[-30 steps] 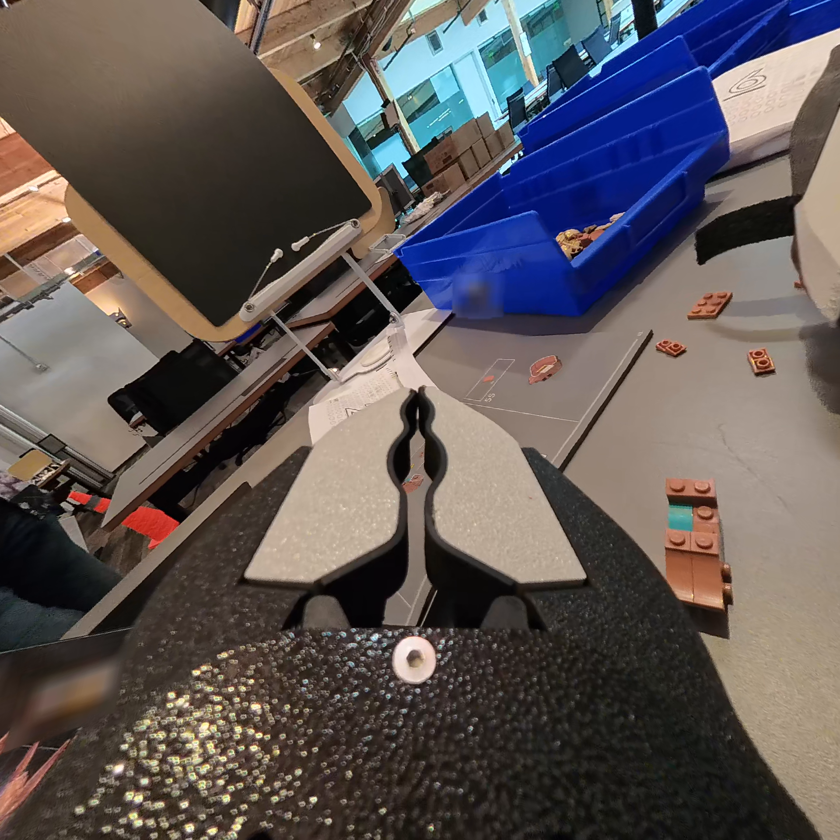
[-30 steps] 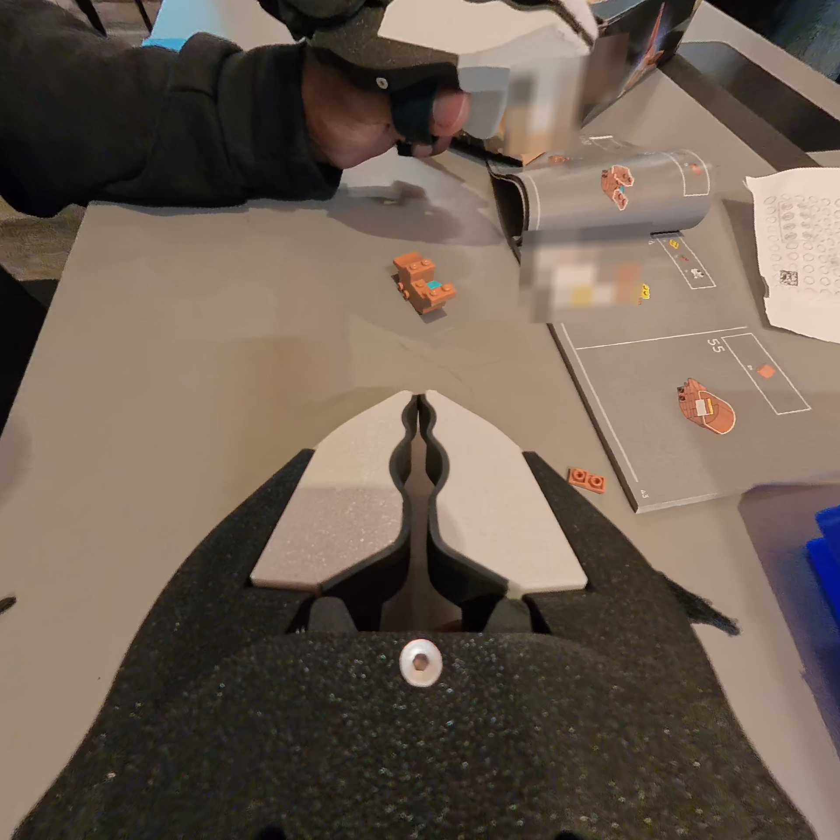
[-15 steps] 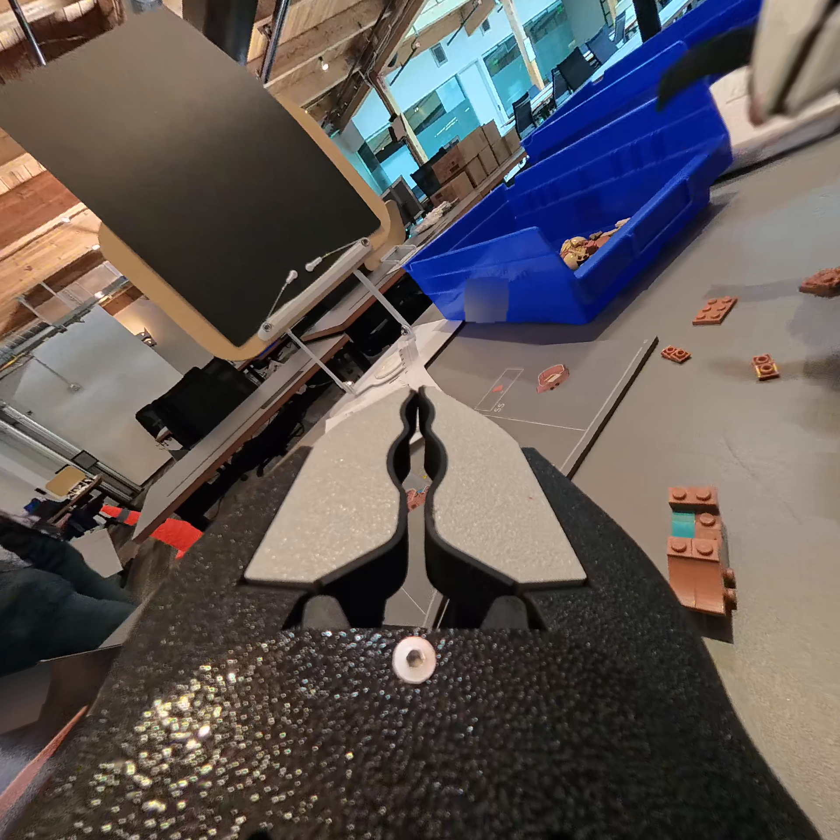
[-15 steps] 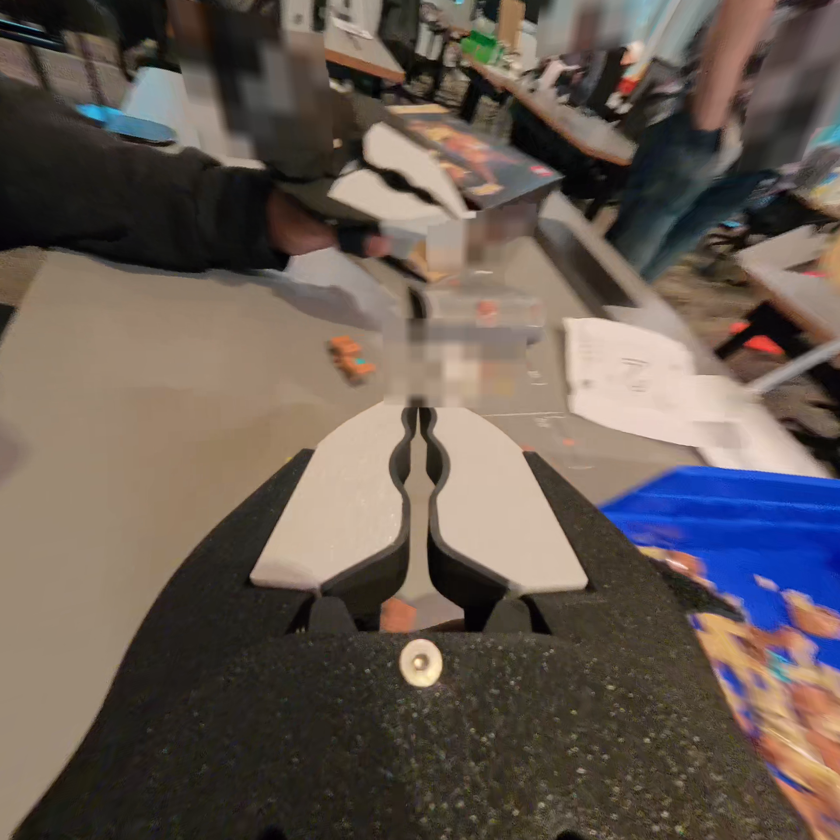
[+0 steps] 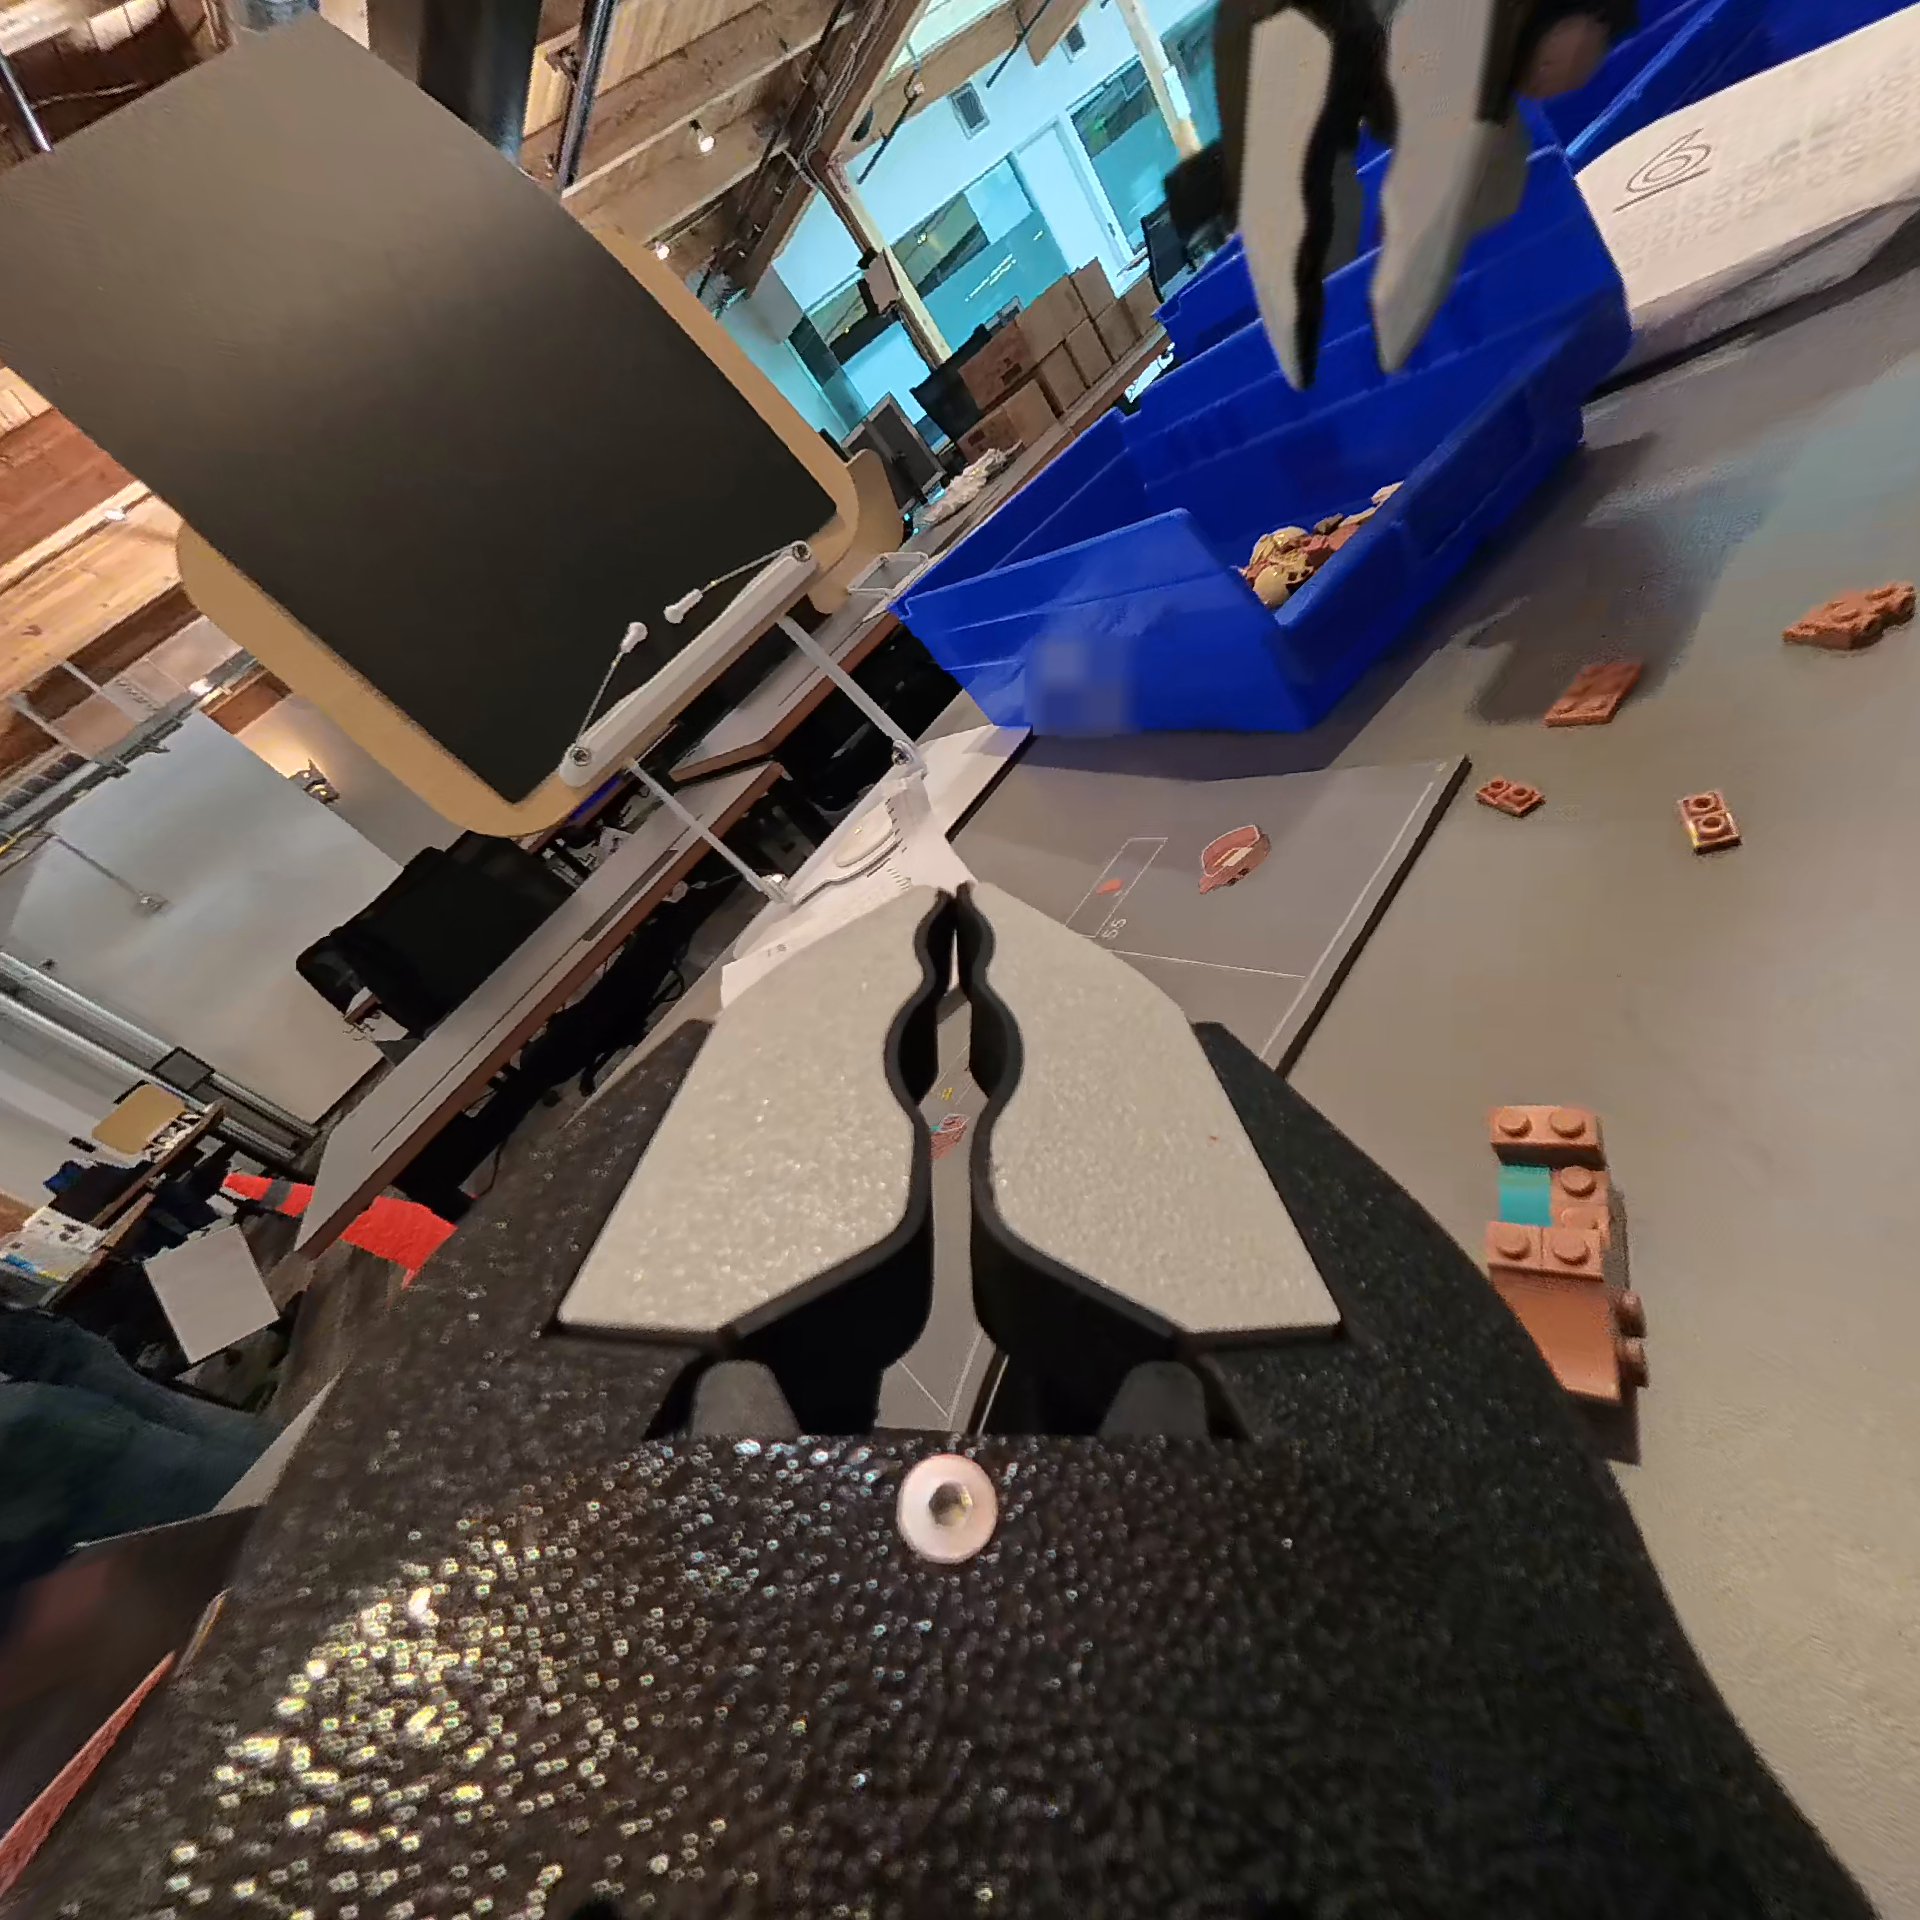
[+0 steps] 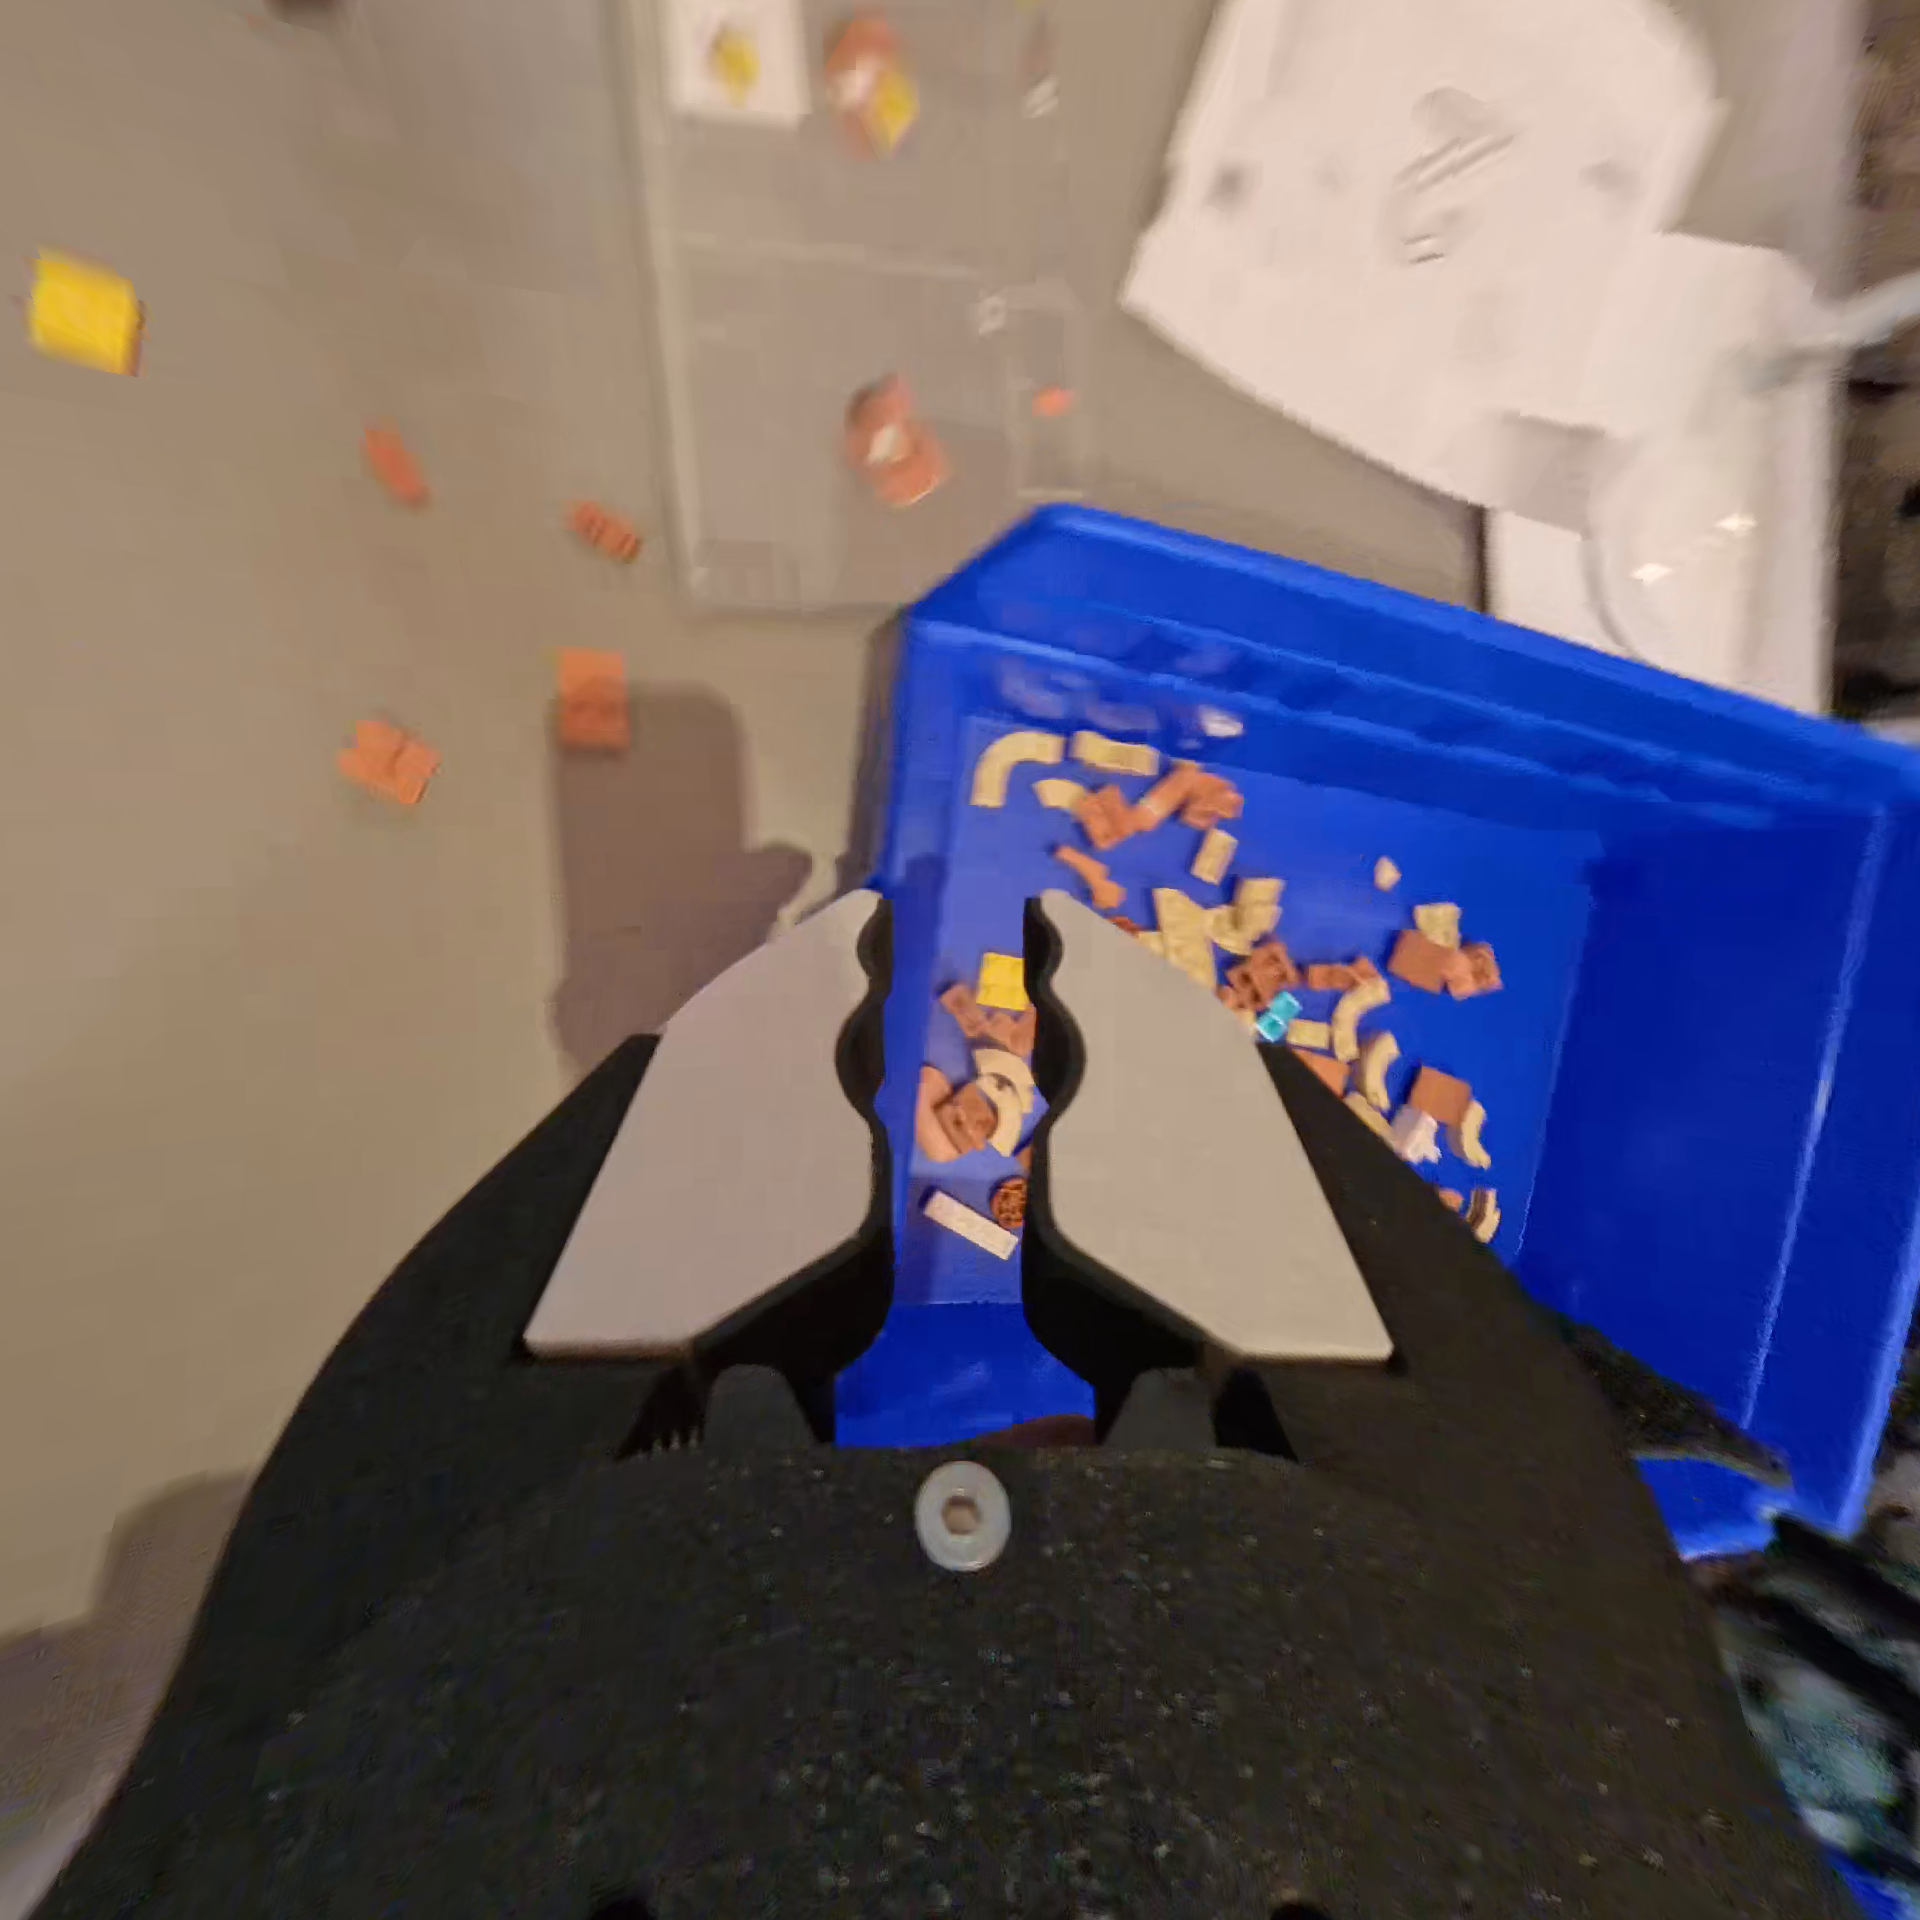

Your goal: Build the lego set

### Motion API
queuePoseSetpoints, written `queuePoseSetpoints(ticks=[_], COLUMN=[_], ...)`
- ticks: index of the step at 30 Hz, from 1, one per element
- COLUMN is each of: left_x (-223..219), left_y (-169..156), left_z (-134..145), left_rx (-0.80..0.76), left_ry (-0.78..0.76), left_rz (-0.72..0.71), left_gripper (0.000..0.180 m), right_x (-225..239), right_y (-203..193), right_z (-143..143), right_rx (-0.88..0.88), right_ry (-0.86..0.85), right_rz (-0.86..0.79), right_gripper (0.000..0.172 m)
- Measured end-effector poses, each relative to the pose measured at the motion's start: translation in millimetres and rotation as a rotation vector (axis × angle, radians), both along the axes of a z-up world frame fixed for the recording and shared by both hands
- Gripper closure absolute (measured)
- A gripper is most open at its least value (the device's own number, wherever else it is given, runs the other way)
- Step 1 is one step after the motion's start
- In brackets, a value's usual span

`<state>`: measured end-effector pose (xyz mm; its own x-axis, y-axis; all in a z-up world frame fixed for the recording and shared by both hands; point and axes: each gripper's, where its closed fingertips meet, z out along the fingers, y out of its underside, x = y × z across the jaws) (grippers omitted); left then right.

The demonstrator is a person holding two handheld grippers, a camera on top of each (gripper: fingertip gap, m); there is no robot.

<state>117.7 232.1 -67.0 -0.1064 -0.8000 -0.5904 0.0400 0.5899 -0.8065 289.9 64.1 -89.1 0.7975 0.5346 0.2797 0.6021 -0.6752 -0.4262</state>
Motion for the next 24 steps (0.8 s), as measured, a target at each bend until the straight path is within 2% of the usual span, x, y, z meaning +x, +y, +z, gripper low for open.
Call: queuePoseSetpoints(ticks=[2,5,12,19,24], left_x=[-0.3,-0.1,1.3,4.2,5.6], left_y=[3.1,6.6,9.7,15.2,15.2], left_z=[1.4,0.4,-2.5,-8.6,-11.3], left_rx=[-0.015,-0.03,-0.048,-0.085,-0.101], left_ry=[-0.005,-0.002,0.004,0.026,0.036], left_rz=[0.004,0.01,0.013,0.018,0.014], left_gripper=[0.18,0.18,0.18,0.18,0.18], right_x=[-21.8,-42.4,-33.2,14.0,106.0], right_y=[4.4,17.5,34.4,28.8,17.4], right_z=[-16.2,-21.7,-22.6,-14.9,-18.9], right_rx=[-0.041,-0.011,0.029,0.006,-0.141], right_ry=[-0.022,-0.008,-0.007,-0.037,-0.175], right_rz=[0.08,0.128,0.108,0.05,-0.055], right_gripper=[0.145,0.144,0.143,0.144,0.144])
